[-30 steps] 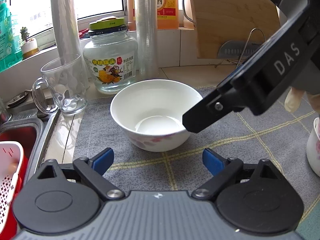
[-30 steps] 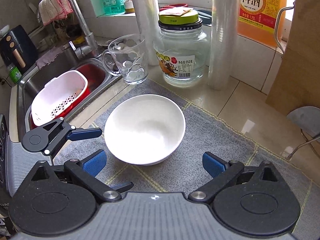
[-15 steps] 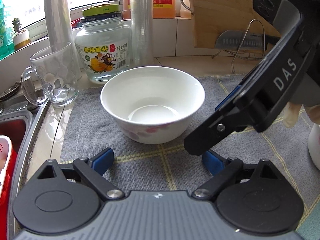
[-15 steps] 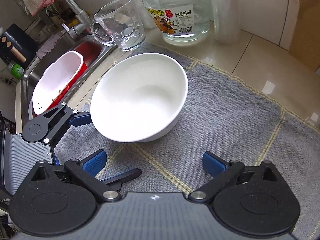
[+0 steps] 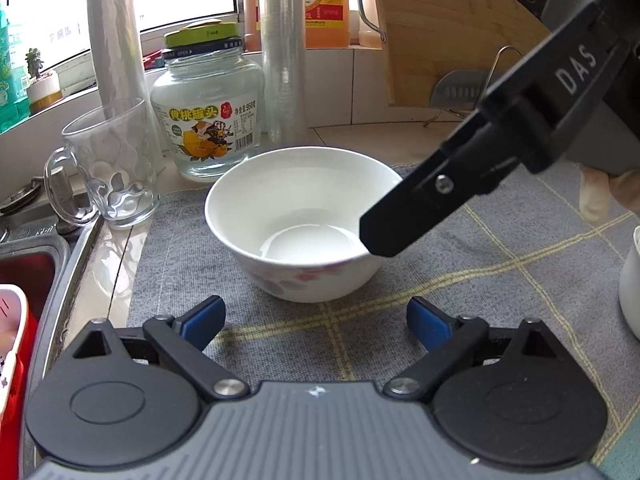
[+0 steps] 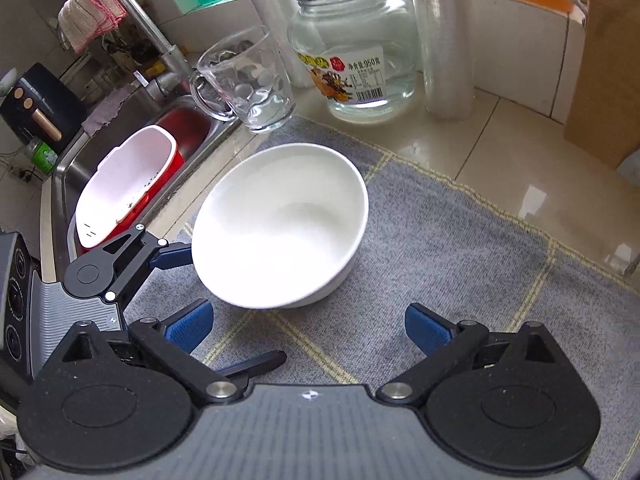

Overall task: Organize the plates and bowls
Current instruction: 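Close the right gripper on the rim of the pink-flower bowl, then lift the pink-flower bowl with the right gripper toward the nested white bowls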

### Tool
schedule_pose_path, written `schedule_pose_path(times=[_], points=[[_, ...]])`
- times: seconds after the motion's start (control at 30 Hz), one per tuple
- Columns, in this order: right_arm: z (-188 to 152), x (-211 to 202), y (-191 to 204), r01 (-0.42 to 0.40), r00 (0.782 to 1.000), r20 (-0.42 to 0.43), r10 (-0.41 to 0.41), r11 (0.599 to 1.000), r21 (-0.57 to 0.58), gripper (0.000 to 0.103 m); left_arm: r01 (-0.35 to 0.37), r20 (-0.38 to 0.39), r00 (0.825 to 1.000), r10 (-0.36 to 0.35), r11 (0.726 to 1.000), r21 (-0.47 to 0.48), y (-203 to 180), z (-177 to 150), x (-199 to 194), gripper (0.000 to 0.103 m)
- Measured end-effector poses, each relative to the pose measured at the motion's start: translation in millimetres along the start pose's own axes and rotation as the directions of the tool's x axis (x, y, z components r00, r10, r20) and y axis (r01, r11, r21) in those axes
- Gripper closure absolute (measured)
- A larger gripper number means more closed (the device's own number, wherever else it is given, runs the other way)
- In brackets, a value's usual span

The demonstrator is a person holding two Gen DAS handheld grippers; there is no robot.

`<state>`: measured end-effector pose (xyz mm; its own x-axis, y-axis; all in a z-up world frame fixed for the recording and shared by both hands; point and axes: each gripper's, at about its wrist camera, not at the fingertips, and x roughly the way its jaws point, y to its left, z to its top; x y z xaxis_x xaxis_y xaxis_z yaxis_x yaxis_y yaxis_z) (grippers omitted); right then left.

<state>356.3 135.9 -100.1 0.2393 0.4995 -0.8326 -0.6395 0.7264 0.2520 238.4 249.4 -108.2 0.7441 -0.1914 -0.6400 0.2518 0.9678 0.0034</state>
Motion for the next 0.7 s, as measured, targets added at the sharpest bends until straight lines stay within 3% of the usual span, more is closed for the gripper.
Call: schedule_pose_path(times=[0.17,0.5,0.7], points=[[17.4,1.3,3.6,0.016,0.999,0.05,-0.013,0.998,-0.055,0.0,-0.02,0.03,0.999,0.02,1.0,0.024,-1.0,7.0,0.7,0.006],[35.8,18.0,0.6,0.001,0.999,0.053,0.003,0.997,-0.074,0.0,-0.02,0.063,0.998,0.017,0.999,0.044,0.2,17.2,6.2,0.007],[41.5,22.6,1.0,-0.019,0.998,0.052,0.024,0.996,-0.085,0.009,-0.018,0.076,0.997,0.015,0.999,0.042,1.9,20.0,7.2,0.009]])
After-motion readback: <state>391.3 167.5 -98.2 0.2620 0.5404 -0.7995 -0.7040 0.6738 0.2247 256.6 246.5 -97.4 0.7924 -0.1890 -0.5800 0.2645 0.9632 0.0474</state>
